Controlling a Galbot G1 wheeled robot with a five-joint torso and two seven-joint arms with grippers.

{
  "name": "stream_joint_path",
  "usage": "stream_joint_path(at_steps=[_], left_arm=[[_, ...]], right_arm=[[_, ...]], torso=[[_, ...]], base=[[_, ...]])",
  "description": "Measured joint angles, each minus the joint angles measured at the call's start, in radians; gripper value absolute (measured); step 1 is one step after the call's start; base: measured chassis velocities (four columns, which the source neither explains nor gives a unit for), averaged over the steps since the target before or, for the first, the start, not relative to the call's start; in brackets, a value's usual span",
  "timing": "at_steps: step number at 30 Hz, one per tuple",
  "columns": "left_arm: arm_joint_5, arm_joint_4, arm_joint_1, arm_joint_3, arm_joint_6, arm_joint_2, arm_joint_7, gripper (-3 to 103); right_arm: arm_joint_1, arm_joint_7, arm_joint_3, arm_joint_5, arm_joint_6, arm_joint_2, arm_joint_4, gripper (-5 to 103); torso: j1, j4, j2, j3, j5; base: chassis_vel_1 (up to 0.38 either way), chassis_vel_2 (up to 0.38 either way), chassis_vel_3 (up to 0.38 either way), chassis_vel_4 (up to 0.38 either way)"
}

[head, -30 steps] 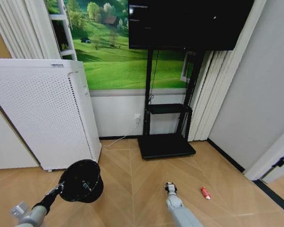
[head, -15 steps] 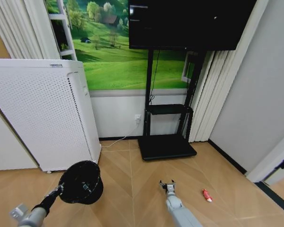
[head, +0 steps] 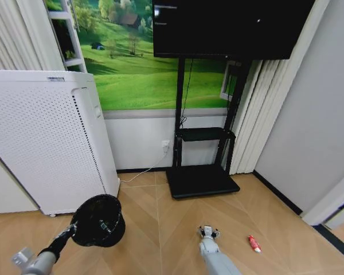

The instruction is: Pick up the trash bin and place the garbage on the floor into it.

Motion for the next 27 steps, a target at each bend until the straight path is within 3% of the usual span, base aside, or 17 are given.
stream_joint_path(at_steps=[6, 9, 14, 16, 17, 22, 27], left_arm=[[0.0, -0.001, 0.003, -0.002, -0.002, -0.004, 0.004, 7], [-0.002, -0.003, 0.011, -0.01, -0.006, -0.005, 0.008, 7], [-0.006, -0.004, 0.019, -0.021, -0.008, -0.006, 0.011, 7], [-0.008, -0.004, 0.022, -0.024, -0.01, -0.007, 0.012, 7], [-0.008, -0.004, 0.022, -0.024, -0.01, -0.007, 0.012, 7], [-0.006, -0.004, 0.017, -0.018, -0.011, -0.008, 0.012, 7], [-0.001, -0.004, 0.004, -0.001, -0.011, -0.009, 0.01, 7]], right_arm=[[-0.011, 0.005, -0.003, 0.017, -0.005, 0.014, -0.004, 89], [-0.014, 0.016, -0.015, 0.073, -0.022, 0.017, -0.003, 78], [-0.007, 0.018, -0.015, 0.084, -0.032, 0.016, -0.013, 64], [-0.003, 0.014, -0.013, 0.092, -0.039, 0.013, -0.019, 53], [-0.003, 0.014, -0.013, 0.092, -0.039, 0.013, -0.019, 53], [-0.004, 0.01, -0.01, 0.092, -0.039, 0.007, -0.018, 33], [-0.018, 0.009, -0.015, 0.096, -0.037, -0.004, 0.007, 28]], torso=[[0.0, -0.0004, 0.0, 0.0, -0.0001], [0.0, -0.0004, 0.0, 0.0, 0.0], [0.0, -0.0003, 0.0, 0.0, -0.0001], [0.0, -0.0003, 0.0, 0.0, -0.0001], [0.0, -0.0003, 0.0, 0.0, -0.0001], [0.0, -0.0003, 0.0, 0.0, 0.0], [0.0, -0.0004, 0.0, 0.0, 0.0001]], base=[[0.0, 0.0, 0.0, 0.0], [0.0, 0.0, 0.0, 0.0], [0.0, 0.0, 0.0, 0.0], [0.0, 0.0, 0.0, 0.0], [0.0, 0.0, 0.0, 0.0], [0.0, 0.0, 0.0, 0.0], [0.0, 0.0, 0.0, 0.0]])
